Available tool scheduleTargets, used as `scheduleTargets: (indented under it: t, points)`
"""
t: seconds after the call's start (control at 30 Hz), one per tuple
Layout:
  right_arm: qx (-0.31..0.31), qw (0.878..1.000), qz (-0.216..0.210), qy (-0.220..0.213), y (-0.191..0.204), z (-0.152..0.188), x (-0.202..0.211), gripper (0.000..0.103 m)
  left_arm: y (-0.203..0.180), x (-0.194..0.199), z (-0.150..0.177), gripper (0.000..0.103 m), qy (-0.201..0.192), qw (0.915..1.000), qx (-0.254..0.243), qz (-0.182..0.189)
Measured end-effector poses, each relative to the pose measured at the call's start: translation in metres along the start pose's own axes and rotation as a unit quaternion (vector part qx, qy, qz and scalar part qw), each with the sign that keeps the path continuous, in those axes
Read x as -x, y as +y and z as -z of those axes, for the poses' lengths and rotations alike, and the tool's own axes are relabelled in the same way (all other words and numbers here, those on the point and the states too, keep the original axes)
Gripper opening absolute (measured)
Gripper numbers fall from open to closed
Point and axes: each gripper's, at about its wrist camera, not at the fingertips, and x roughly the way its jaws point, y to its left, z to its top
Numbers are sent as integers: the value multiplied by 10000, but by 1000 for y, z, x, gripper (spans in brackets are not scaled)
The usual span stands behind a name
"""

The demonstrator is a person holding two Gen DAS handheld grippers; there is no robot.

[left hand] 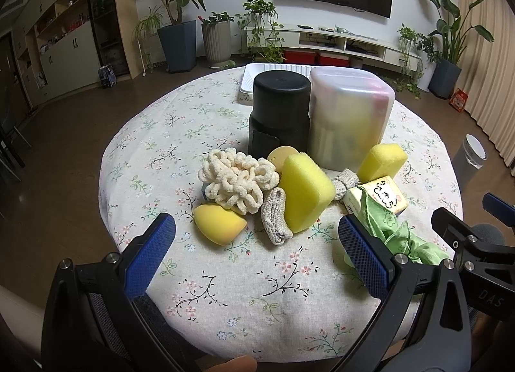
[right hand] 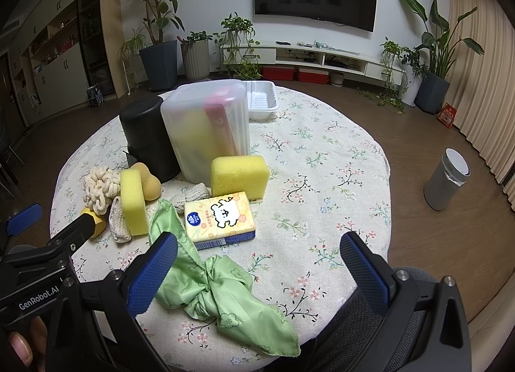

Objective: Organize soft objects

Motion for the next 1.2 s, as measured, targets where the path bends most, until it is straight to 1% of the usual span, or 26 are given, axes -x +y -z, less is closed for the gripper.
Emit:
scheduleTargets:
  t: [1.2]
  points:
    - [6,10000,7,-3,0,2,-1,103,1,0,2,103,34,10000,16,40]
